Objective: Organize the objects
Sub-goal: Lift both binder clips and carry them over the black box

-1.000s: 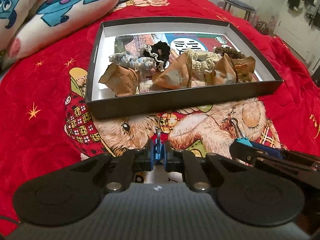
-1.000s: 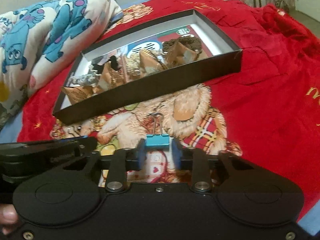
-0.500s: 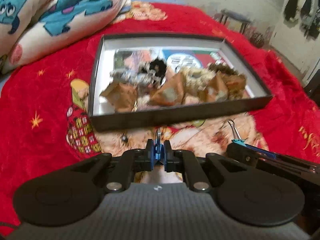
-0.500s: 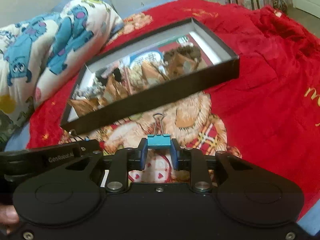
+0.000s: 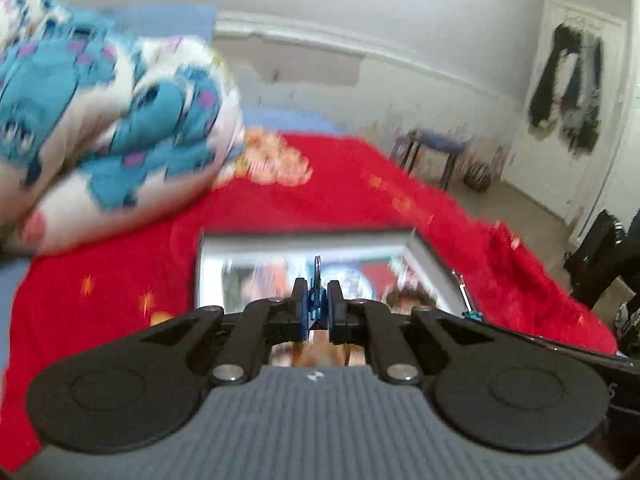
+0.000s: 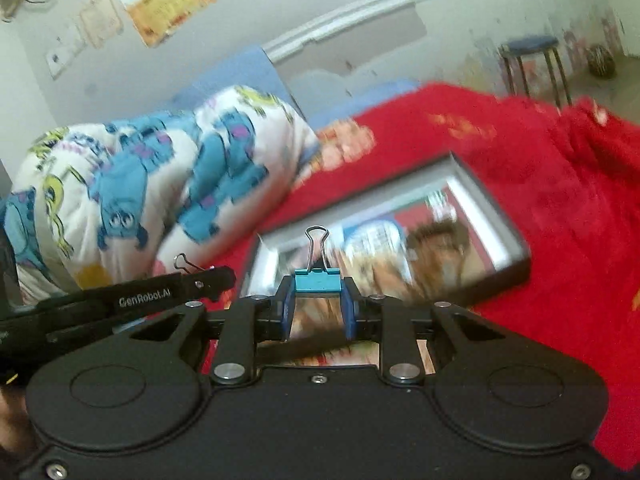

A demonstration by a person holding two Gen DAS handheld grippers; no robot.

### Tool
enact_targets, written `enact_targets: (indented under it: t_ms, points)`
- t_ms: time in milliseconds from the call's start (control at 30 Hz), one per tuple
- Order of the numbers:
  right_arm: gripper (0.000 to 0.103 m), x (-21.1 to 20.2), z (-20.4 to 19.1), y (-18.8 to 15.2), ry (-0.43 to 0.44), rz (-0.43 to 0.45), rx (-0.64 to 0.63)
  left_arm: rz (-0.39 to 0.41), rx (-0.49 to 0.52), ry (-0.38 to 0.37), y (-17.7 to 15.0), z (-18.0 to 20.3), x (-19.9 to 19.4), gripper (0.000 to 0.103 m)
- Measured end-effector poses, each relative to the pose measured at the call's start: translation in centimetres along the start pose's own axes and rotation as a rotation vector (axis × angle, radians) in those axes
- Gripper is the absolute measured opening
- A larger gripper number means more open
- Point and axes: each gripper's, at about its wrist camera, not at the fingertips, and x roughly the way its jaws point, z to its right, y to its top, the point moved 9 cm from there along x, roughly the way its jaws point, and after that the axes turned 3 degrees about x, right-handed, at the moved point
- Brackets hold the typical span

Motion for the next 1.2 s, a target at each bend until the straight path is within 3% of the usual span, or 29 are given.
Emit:
enact_targets:
  t_ms: [133, 433, 600, 800, 1100, 1167, 1200]
  points:
    - [0.023, 0.4, -1.1, 3.8, 0.013, 0.033, -0.035, 0.084, 0.015, -0.024, 3.9, 0.1, 0.0, 0.012]
    - [0.023, 5.2, -2.1, 10.9, -0.012, 0.04, -0.149, 0.099, -0.026, -0.054, 9.4, 0.5, 5.2, 0.012]
    - [0.023, 10.0, 0.0, 11.4, -0.029, -0.013, -0.125, 0.019, -0.059, -0.073, 7.0, 0.4, 11.0, 0.012]
    - [0.024, 16.7, 4.2, 8.8, -0.067, -0.12, -0.122, -0.093, -0.071, -0.059, 1.4, -0.2, 17.5, 0.012]
    - [0.024, 20.5, 8.1, 5.9, -0.133, -0.201, -0.118, -0.171, -0.012, -0.018, -2.5, 0.0, 20.6, 0.013]
    - [0.024, 20.8, 8.6, 5.5, -0.138, -0.216, -0.111, -0.159, -0.019, -0.023, -2.1, 0.2, 20.1, 0.037]
    - [0.024, 20.8, 8.6, 5.3, -0.138, -0.223, -0.115, -0.154, -0.029, -0.033, -1.9, 0.2, 19.9, 0.039]
